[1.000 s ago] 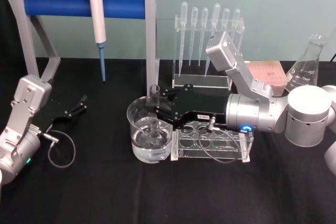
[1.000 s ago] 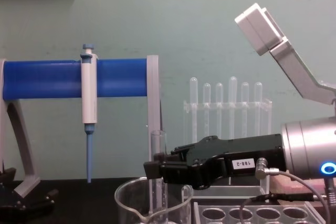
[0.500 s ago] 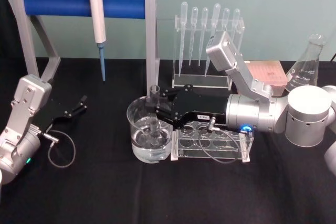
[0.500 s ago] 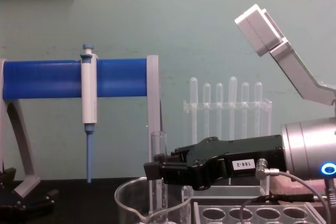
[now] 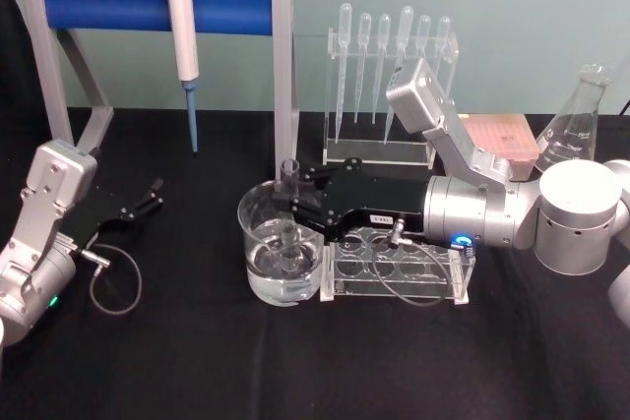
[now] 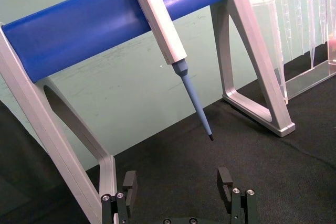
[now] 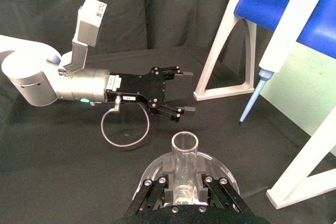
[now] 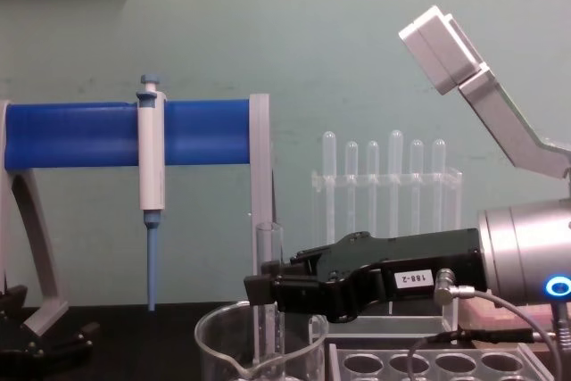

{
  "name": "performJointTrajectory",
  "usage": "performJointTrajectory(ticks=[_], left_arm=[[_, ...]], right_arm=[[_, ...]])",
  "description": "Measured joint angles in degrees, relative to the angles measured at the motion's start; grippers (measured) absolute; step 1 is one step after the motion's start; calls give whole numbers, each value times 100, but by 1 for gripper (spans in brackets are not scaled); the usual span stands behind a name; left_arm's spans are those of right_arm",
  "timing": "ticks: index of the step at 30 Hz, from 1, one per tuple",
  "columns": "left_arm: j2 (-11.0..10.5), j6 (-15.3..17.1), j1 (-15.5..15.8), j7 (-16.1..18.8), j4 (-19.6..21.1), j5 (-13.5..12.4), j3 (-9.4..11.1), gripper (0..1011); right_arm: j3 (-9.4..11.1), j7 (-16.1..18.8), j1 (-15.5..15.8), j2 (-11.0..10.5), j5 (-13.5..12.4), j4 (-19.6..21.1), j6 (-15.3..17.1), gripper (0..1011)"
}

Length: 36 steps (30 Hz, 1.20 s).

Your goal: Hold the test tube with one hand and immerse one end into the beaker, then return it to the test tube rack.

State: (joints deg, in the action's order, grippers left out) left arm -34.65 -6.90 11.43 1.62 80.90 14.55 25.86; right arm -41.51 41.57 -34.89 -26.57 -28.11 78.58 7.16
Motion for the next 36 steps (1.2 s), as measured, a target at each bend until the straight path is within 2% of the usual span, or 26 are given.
performJointTrajectory(ticks=[36], left_arm=[[0, 0, 0, 0, 0, 0, 0, 1000]], right_arm=[[0, -3, -1, -1, 0, 1, -3, 241]])
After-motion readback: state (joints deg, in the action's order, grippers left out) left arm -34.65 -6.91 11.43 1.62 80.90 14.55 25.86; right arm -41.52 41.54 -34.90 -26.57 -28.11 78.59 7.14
